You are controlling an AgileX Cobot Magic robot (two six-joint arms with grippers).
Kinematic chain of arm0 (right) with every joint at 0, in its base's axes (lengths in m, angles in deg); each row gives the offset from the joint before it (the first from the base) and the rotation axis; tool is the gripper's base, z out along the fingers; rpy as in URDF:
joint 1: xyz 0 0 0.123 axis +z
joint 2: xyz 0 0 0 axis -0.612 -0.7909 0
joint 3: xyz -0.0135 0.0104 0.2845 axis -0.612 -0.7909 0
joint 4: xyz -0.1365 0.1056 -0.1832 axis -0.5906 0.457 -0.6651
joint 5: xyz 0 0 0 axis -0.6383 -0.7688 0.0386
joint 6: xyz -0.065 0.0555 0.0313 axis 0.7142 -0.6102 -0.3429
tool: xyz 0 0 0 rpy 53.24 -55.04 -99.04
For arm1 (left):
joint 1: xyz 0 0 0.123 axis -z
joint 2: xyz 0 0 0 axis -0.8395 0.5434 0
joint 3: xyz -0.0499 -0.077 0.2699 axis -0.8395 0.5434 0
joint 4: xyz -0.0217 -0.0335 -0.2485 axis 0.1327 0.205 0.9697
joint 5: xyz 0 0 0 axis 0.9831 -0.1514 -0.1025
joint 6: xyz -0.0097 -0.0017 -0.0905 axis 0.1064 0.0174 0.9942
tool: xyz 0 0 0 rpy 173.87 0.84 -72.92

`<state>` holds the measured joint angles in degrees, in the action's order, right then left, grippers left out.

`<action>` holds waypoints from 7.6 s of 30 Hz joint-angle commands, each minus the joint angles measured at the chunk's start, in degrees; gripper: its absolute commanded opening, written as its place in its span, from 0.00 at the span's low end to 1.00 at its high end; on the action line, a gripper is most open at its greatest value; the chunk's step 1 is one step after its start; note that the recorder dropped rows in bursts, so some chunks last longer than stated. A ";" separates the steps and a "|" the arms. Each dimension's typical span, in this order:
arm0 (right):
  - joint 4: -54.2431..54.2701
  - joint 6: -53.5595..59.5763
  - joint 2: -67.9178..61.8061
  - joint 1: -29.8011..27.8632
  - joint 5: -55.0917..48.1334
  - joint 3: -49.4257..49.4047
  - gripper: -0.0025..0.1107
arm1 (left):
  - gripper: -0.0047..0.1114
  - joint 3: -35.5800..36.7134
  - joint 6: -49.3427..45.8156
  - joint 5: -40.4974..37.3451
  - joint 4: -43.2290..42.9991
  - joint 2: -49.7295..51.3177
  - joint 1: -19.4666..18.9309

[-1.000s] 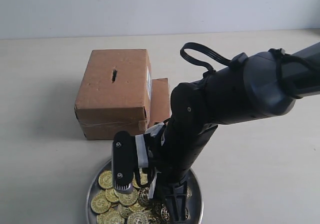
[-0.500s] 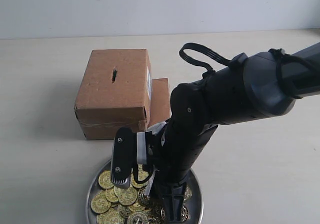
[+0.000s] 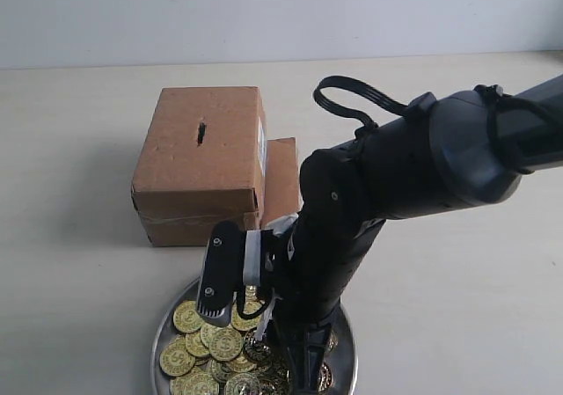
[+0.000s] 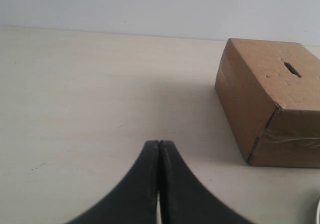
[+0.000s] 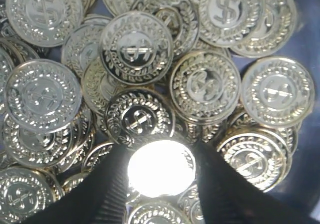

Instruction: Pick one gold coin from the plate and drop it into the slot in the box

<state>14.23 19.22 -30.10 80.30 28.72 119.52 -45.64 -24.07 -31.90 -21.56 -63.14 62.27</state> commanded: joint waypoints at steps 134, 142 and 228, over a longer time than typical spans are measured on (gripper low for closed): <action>17.31 12.91 13.68 0.06 0.78 5.46 0.26 | 0.42 -25.72 -65.96 -29.28 84.16 75.08 9.61; 17.41 12.91 13.68 0.06 1.57 5.46 0.26 | 0.42 -26.06 -66.09 -29.80 85.15 80.41 9.61; 2.32 -23.09 25.23 0.06 -16.56 5.36 0.02 | 0.04 -58.93 -4.17 -0.81 20.87 84.47 22.89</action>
<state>16.08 -3.78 -5.40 80.30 12.10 124.56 -103.17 -36.68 -35.41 9.13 19.68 81.46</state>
